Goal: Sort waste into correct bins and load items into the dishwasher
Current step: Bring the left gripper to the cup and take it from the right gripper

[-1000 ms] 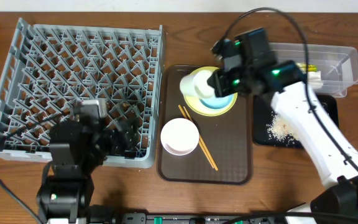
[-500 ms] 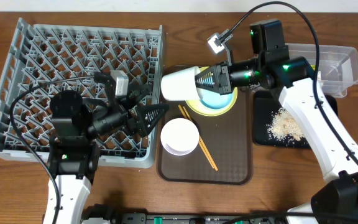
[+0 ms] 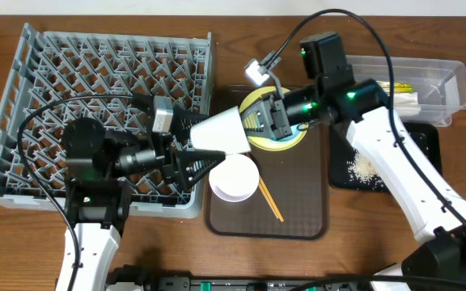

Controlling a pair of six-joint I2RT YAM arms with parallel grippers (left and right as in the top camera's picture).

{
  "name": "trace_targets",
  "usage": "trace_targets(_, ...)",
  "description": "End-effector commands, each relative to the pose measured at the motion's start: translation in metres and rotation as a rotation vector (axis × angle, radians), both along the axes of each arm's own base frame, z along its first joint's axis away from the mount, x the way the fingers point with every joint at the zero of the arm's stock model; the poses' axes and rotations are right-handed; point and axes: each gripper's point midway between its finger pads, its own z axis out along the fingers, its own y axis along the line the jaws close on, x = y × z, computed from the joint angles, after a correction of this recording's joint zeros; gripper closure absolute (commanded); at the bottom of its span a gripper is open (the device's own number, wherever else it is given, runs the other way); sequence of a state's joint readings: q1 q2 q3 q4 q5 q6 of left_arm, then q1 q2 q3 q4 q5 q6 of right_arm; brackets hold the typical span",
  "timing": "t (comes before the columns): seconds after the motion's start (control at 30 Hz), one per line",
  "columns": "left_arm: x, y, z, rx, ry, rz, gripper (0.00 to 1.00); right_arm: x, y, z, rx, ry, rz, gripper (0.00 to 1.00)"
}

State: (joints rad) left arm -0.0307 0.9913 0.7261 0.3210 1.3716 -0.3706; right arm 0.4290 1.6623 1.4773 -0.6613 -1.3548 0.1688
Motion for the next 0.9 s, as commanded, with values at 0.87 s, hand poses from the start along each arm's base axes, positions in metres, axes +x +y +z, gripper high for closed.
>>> trace_targets(0.87,-0.0083,-0.0040,0.0114,-0.004,-0.056,-0.047,0.17,-0.0143,0.0071,0.0054,0.023,0.023,0.057,0.99)
